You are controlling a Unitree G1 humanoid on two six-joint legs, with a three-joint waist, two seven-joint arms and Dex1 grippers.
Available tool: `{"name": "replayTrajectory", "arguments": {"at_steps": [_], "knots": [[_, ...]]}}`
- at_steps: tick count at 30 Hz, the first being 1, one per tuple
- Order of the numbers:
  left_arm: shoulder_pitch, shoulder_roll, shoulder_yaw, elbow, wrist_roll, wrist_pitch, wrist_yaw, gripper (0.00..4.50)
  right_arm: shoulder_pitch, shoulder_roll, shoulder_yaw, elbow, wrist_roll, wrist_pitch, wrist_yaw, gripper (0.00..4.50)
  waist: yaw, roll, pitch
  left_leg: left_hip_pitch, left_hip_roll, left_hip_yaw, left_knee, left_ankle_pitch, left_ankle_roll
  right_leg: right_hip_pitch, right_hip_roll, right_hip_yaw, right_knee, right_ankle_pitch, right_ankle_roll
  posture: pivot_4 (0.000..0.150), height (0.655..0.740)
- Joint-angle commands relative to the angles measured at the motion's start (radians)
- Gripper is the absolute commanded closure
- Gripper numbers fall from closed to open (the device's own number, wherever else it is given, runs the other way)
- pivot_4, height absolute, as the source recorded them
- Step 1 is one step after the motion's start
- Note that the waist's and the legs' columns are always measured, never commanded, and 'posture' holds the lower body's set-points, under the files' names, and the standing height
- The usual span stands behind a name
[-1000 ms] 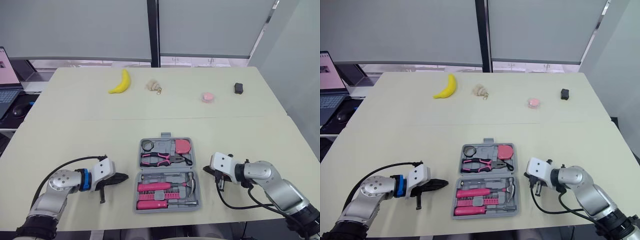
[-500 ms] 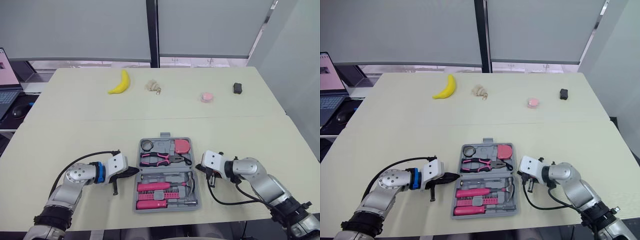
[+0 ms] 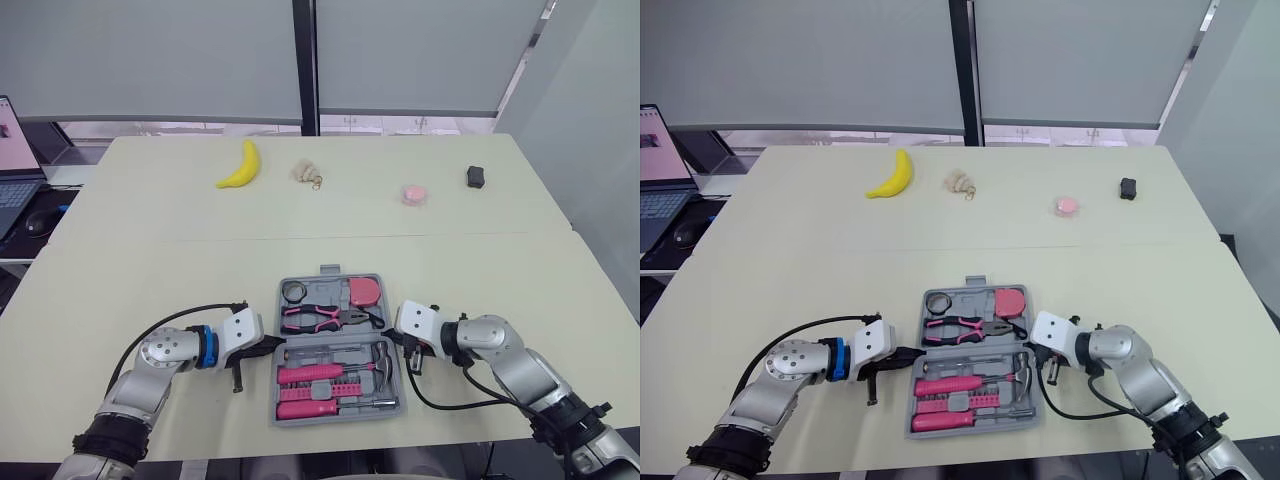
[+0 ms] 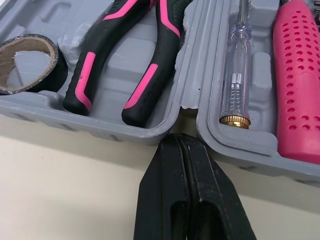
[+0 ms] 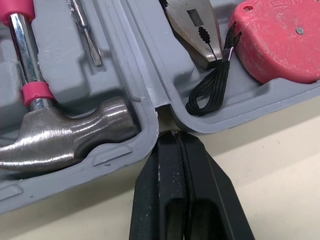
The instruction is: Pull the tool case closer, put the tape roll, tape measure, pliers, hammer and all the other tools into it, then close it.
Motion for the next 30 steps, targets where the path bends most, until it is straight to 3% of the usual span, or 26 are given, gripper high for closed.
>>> {"name": "replayTrajectory", "arguments": {"at_steps": [1, 30], "knots": [[0.025, 0.001, -0.02, -0.073, -0.02, -0.001, -0.021, 4.49, 0.03, 0.01, 0.021, -0.089, 0.022, 0.02, 0.021, 4.5, 0.0, 0.0, 0.0, 0.0, 0.0, 0.0, 0.0, 0.0, 0.0, 0.0, 0.0, 0.0, 0.0, 0.0, 0.0, 0.15, 0.7274], [0.134, 0.058, 0.003, -0.131, -0.021, 0.01, -0.013, 4.49, 0.101, -0.013, 0.07, -0.218, 0.024, 0.142, 0.04, 4.5, -0.003, 0.0, 0.0, 0.0, 0.001, -0.002, -0.001, 0.0, 0.0, 0.0, 0.0, 0.0, 0.0, -0.001, -0.001, 0.15, 0.7274]]}}
